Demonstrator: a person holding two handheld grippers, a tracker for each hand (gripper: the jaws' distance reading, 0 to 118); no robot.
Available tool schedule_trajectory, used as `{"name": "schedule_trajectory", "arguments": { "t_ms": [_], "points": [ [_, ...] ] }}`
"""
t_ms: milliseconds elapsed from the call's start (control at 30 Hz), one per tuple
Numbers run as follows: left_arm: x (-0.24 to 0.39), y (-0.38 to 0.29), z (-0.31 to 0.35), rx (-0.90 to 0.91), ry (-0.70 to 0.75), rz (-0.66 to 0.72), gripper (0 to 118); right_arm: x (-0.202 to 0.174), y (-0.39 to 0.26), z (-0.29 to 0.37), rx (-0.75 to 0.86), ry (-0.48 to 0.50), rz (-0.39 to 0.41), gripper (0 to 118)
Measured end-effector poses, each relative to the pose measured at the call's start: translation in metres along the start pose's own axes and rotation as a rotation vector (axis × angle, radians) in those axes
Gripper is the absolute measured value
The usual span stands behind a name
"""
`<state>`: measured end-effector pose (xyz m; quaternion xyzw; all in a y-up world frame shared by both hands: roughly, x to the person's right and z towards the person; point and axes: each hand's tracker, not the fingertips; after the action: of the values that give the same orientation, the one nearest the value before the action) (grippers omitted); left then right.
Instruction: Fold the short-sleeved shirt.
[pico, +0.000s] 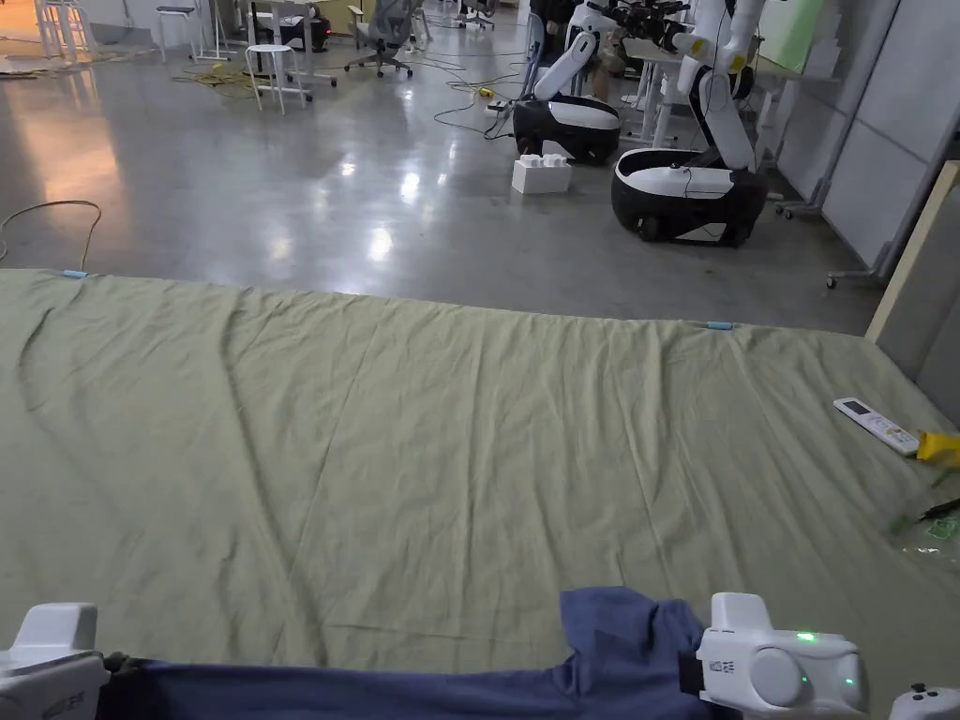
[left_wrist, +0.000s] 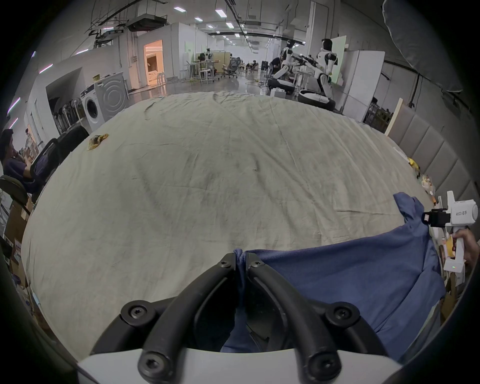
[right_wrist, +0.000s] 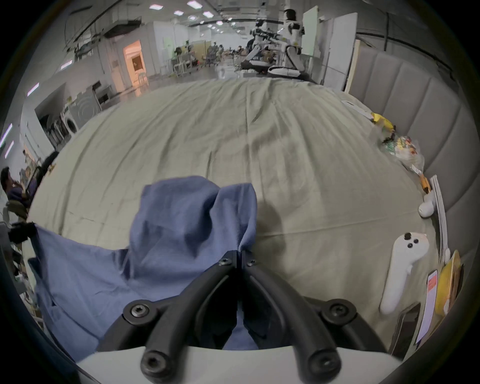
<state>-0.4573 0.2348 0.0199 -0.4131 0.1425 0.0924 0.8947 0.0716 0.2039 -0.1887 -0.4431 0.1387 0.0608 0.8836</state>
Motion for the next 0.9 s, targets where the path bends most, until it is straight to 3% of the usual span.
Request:
{"name": "schedule_trajectory", "arguments": {
  "t_ms": [233,467,900],
  "points": [
    [-0.005,-0.007,0.027,0.036,-0.020,-0.010,6,0.015,-0.017,0.067,0.091,0.045,-0.021,3],
    [-0.015,-0.016,0.071,0.111,-0.077,0.020,6,0.011,-0.038,0.134,0.156,0.074,0.021,3],
    [-0.035,-0.105,0.127,0.061,-0.122,-0.041,6,0.010,-0.137,0.182,-0.004,0.033,0.120,3]
  ]
}}
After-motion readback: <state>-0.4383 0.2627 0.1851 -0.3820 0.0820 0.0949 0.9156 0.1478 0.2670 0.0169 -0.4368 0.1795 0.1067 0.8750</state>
